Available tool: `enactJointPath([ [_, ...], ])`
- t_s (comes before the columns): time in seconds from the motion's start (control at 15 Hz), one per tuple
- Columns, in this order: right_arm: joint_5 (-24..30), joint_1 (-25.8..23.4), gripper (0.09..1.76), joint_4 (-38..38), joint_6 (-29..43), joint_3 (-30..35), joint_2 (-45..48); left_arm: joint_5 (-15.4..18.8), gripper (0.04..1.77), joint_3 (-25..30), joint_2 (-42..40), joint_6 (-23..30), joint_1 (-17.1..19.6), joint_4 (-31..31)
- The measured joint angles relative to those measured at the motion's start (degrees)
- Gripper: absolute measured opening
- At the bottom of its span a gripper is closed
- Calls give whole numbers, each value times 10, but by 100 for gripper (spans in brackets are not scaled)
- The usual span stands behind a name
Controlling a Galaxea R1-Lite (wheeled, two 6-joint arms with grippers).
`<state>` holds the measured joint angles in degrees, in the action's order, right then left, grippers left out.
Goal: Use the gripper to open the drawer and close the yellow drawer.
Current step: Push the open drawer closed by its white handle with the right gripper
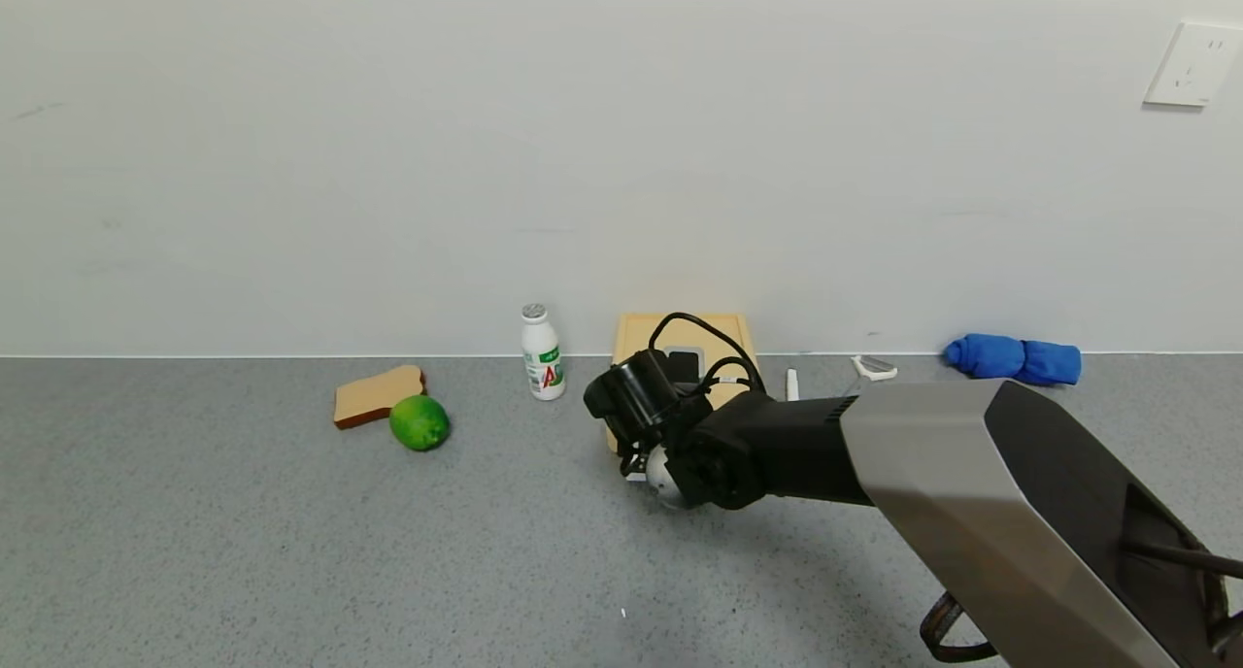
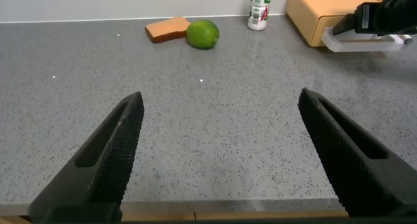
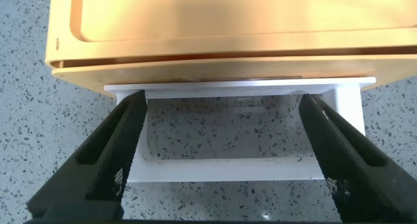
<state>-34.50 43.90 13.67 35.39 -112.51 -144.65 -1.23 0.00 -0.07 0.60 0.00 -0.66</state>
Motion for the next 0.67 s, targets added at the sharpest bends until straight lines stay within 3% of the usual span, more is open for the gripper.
enactJointPath([
  [0.67,-1,-1,171,11,-1,1,9,0,172,0,0,0,0,0],
])
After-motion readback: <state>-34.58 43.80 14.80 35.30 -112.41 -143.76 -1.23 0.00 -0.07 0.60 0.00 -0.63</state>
